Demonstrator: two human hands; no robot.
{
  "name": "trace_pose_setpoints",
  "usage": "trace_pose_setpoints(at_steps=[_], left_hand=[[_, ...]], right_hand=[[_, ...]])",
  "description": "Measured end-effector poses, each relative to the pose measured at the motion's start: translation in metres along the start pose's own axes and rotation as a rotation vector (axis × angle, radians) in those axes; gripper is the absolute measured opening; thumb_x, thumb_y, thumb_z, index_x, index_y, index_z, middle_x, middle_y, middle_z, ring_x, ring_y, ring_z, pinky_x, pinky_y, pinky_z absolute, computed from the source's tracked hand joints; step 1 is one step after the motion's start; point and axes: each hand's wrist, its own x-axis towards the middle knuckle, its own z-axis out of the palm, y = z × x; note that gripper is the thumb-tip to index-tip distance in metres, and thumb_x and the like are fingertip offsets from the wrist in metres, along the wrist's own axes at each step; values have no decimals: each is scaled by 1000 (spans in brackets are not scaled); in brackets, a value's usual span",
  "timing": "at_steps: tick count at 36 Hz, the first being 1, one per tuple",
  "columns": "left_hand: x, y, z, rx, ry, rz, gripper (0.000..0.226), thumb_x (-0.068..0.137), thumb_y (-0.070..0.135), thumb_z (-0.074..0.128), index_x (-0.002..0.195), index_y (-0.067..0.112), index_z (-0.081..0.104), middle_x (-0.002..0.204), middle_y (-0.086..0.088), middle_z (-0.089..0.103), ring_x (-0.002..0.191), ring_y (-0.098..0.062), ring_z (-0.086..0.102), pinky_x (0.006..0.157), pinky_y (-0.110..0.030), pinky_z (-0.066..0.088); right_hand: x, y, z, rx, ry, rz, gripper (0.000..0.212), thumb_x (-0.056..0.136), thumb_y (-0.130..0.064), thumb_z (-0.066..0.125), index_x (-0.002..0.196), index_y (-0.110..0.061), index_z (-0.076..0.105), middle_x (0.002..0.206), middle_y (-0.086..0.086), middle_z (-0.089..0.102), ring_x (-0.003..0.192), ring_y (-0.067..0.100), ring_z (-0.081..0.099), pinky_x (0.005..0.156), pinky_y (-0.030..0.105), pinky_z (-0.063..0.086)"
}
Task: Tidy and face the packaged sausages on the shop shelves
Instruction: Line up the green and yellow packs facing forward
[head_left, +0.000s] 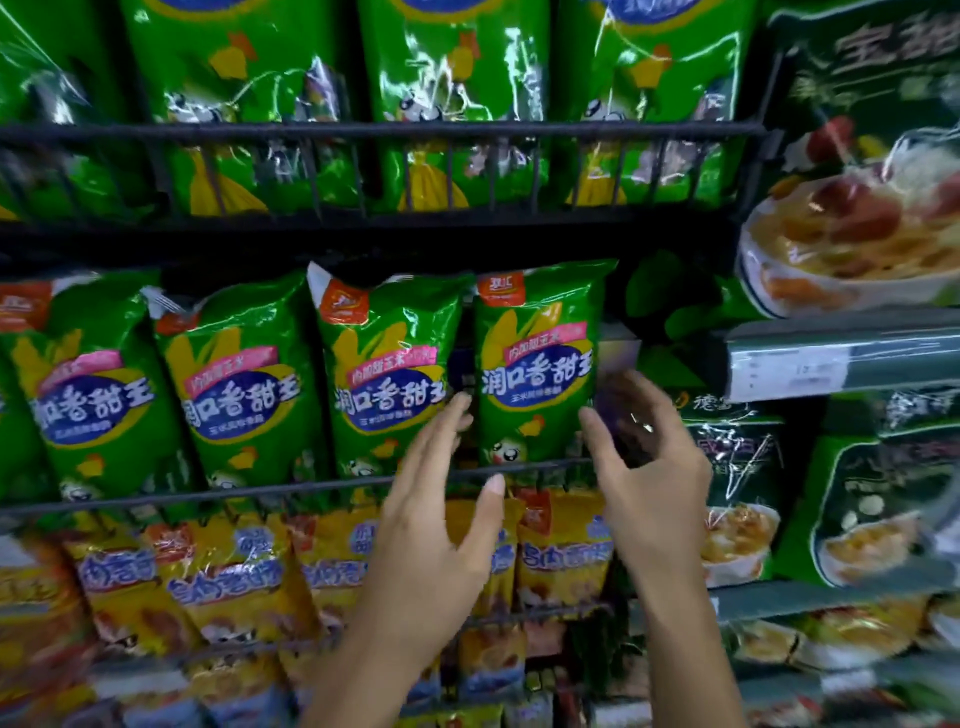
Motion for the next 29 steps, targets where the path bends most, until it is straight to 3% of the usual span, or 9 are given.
trace_pose_setpoints(at_steps=[4,6,11,13,16,21,29], left_hand=[[3,12,16,5,-89,-105,79,98,59,42,154,57,-13,164,37,-4,150,13,2,121,-23,13],[6,17,23,18,-128,-152,82,100,58,42,153,53,-20,159,38,-16,148,13,-4,121,-25,11],[22,19,33,-22,-108,-115,70,103,50,47,145,61,-8,147,47,1,138,24,3,122,-23,12],[26,16,36,-69,-76,-113,66,103,54,45,156,54,6,160,37,11,148,15,8,128,-35,16],[29,16,42,-96,-31,-91,73,99,60,42,161,46,6,168,23,14,156,-1,10,127,-49,22],[34,17,50,-124,12,-59,71,99,55,44,161,45,13,167,18,22,155,-5,18,125,-50,27],[32,22,45,-171,61,-50,70,100,49,48,162,41,17,161,26,28,150,3,26,123,-44,32]], right_hand=[[13,-3,-4,-152,-210,-47,48,94,-49,68,137,-29,60,118,-13,71,107,5,65,91,25,54],[19,-3,-6,-196,-293,-58,48,94,-53,65,135,-30,59,110,-14,73,96,6,67,83,33,57],[33,6,-10,-174,-353,-93,49,92,-59,63,130,-29,60,101,-13,74,87,10,70,75,43,59],[36,9,-10,-164,-349,-118,45,94,-58,63,127,-28,61,94,-12,75,84,10,70,71,43,58],[39,13,-12,-163,-308,-132,41,97,-56,60,128,-29,62,87,-7,75,78,12,71,69,43,58],[44,20,-16,-172,-265,-130,48,97,-63,53,130,-28,61,88,-2,76,80,19,72,70,45,59],[44,8,-13,-154,-205,-213,48,100,-50,60,142,-27,57,83,-10,75,73,8,70,67,40,59]])
